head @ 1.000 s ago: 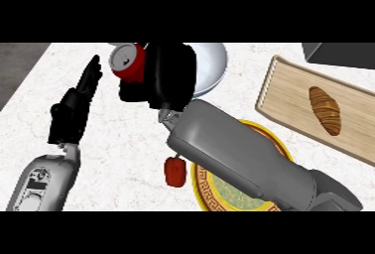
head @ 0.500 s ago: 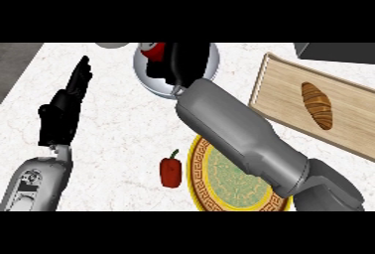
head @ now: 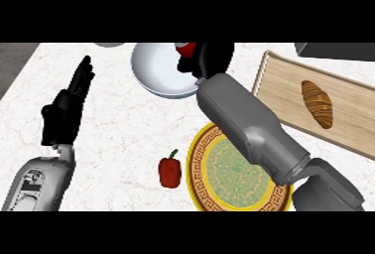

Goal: Pick the can from the plate and place it in the bowl

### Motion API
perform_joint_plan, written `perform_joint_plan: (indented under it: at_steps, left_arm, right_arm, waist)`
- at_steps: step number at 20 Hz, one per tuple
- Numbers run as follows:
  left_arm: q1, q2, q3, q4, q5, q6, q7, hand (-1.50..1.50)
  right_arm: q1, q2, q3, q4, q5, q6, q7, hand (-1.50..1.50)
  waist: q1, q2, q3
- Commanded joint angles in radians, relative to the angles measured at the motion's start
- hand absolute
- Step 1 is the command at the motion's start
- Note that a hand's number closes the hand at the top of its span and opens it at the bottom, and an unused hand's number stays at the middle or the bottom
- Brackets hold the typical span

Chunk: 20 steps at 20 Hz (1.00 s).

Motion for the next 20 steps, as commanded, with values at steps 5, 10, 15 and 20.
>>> perform_joint_plan:
  at_steps: [5, 10, 15, 20]
  left_arm:
    - [-0.047, -0.002, -0.009, -0.027, 0.001, -0.012, 0.048, 0.00]
    - [-0.026, -0.007, -0.003, -0.041, 0.004, -0.005, 0.044, 0.00]
    - [-0.037, -0.001, 0.004, -0.011, -0.015, 0.002, 0.033, 0.00]
    - [0.017, 0.020, 0.034, 0.002, 0.001, -0.016, -0.025, 0.00]
  right_arm:
    - [0.086, 0.003, -0.167, 0.010, -0.212, -0.094, -0.244, -1.50]
    - [0.114, 0.003, -0.247, -0.020, -0.306, -0.135, -0.450, -1.50]
    - [0.097, 0.003, -0.293, -0.043, -0.392, -0.191, -0.570, -1.50]
    - [0.172, 0.003, -0.372, -0.098, -0.524, -0.171, -0.756, -1.50]
  waist:
    - [0.023, 0.012, 0.004]
    - [0.014, 0.010, 0.004]
    - [0.007, 0.004, 0.002]
    - [-0.021, -0.005, 0.002]
